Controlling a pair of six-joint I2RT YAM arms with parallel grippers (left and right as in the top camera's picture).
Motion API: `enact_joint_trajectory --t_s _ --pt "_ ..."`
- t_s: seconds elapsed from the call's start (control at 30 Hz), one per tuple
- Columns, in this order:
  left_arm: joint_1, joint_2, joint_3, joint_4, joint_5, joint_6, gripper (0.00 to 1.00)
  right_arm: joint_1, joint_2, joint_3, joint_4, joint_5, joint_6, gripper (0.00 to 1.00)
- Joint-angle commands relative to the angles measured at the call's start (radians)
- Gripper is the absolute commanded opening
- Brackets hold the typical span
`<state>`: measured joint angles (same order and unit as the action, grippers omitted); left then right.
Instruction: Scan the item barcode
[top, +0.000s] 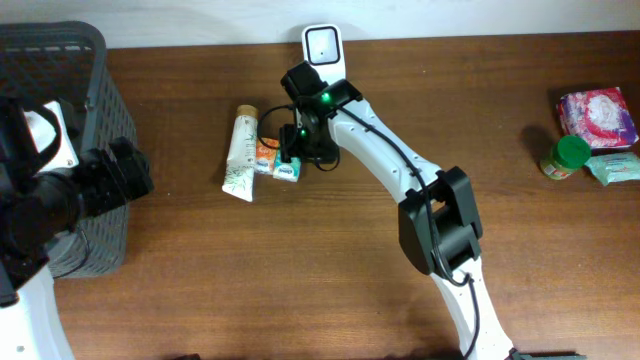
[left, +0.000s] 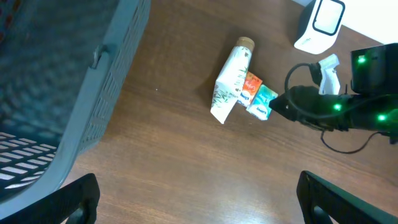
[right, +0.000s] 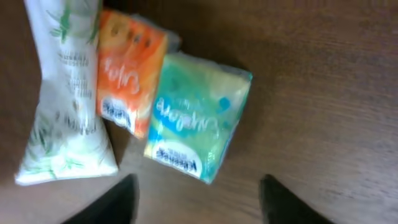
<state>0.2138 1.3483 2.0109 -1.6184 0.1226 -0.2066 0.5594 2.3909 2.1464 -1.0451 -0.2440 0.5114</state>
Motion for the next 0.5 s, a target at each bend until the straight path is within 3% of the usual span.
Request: enact_joint_trajectory --t_s 0.0,0.1,0.2,0.47 --pt "0.005 -0.002 0.0 0.001 0.0 -0.01 0.99 0.003 0.007 -0.003 0.043 0.039 0.026 0.39" --pt "0.005 -0.002 0.0 0.001 0.0 -0.01 0.99 0.012 0.008 -0.003 0.104 0.044 0.026 0.18" --pt "0.005 -0.002 0.0 0.001 0.0 -0.01 0.99 0.029 0.011 -0.003 0.113 0.139 0.051 0.05" --pt "0.005 -0.002 0.0 0.001 0.0 -0.01 0.99 0.038 0.074 -0.004 0.053 0.14 0.077 0.04"
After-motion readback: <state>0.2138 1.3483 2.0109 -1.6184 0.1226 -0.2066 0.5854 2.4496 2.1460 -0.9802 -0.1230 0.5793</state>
